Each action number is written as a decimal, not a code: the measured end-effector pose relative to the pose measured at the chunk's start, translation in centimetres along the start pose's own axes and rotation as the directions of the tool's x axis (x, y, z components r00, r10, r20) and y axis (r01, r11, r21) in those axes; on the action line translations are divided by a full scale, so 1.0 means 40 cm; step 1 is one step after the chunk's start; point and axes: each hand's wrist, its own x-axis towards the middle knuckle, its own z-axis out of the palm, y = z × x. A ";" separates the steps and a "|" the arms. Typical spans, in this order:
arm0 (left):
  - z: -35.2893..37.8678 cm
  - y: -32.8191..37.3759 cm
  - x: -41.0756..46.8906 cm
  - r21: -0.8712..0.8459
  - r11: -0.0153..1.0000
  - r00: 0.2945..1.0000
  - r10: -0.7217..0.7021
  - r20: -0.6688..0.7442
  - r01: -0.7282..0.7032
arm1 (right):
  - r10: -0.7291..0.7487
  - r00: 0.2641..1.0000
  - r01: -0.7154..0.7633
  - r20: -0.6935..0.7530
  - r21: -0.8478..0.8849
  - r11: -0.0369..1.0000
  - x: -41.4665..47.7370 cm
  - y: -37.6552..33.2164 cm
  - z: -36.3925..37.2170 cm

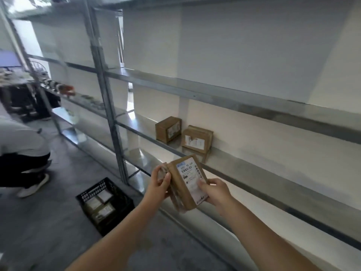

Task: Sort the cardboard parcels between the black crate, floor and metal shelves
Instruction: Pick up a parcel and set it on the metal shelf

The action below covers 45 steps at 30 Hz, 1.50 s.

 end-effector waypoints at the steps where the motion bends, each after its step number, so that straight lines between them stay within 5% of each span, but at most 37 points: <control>1: -0.034 0.001 0.000 0.011 1.000 0.999 0.003 -0.036 -0.002 | 0.021 0.999 -0.021 0.045 -0.003 1.000 0.008 0.001 0.032; 6: -0.153 0.007 -0.011 -0.031 0.999 0.962 -0.018 -0.273 0.010 | 0.098 0.948 -0.082 0.303 -0.062 0.995 0.059 -0.013 0.170; 15: -0.265 -0.005 0.096 -0.057 0.990 0.745 -0.132 -0.654 0.126 | 0.109 0.785 0.003 0.610 -0.179 0.984 0.231 -0.058 0.377; 30: -0.331 -0.009 0.268 -0.137 0.974 0.576 -0.217 -0.788 0.181 | 0.098 0.606 0.034 0.790 -0.149 0.988 0.459 -0.104 0.589; 33: -0.375 -0.014 0.282 -0.127 0.980 0.608 -0.196 -0.769 0.155 | 0.086 0.582 0.074 0.809 -0.158 0.985 0.497 -0.120 0.637; 40: -0.605 -0.001 0.299 -0.075 0.984 0.802 -0.178 -0.570 0.164 | 0.155 0.553 0.203 0.818 -0.313 0.928 0.585 -0.138 0.785; 45: -0.766 -0.024 0.384 -0.111 0.989 0.808 -0.147 -0.571 0.102 | 0.143 0.724 0.181 0.675 -0.385 0.905 0.672 -0.117 0.976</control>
